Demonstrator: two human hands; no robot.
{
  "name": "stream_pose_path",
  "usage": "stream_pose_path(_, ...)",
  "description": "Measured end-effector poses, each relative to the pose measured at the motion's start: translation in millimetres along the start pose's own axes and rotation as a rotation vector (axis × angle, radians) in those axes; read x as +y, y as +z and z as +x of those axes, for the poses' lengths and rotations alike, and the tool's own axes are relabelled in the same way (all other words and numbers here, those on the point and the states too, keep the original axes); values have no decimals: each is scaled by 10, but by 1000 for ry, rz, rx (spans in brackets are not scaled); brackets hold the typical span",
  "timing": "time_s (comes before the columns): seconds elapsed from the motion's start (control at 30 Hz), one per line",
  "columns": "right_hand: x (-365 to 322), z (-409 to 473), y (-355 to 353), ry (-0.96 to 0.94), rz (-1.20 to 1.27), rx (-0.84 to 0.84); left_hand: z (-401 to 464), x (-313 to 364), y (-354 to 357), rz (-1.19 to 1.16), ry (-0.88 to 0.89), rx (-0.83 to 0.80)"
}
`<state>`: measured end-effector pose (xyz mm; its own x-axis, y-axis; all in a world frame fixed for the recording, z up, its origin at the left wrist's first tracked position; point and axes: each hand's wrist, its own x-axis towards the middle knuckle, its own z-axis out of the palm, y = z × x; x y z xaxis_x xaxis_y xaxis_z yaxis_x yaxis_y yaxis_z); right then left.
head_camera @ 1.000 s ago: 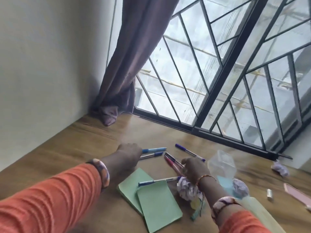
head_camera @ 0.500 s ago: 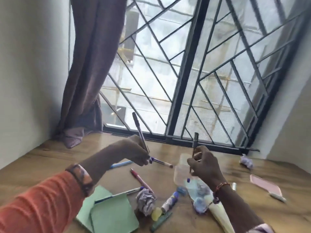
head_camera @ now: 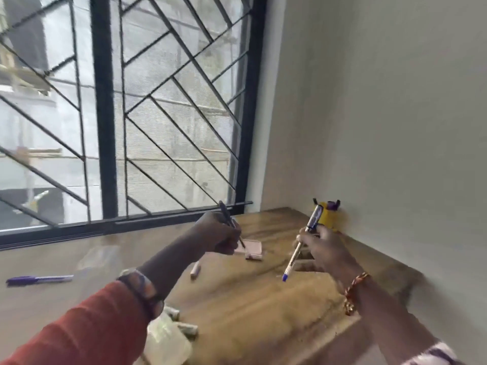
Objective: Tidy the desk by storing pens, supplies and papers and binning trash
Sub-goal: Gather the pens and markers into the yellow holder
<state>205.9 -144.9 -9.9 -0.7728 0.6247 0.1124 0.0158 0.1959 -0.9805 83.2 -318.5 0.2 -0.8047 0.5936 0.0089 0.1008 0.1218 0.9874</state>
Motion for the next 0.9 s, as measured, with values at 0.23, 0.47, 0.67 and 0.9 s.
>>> stream_pose_path(0.23,248,182,-935,-96,-55,116,571,283,1106,7,-8,-261)
stream_pose_path(0.47,428,580,-1606,-143,-67,238,1449,581,1746,-14,162,-82)
stream_pose_path(0.67,508,1282,-2120,-111,46,205,2553,738,2248,29,242,109)
stream_pose_path(0.9,508,2282,-2564,-209,-132,208,3768,897,2713,349,157,-10)
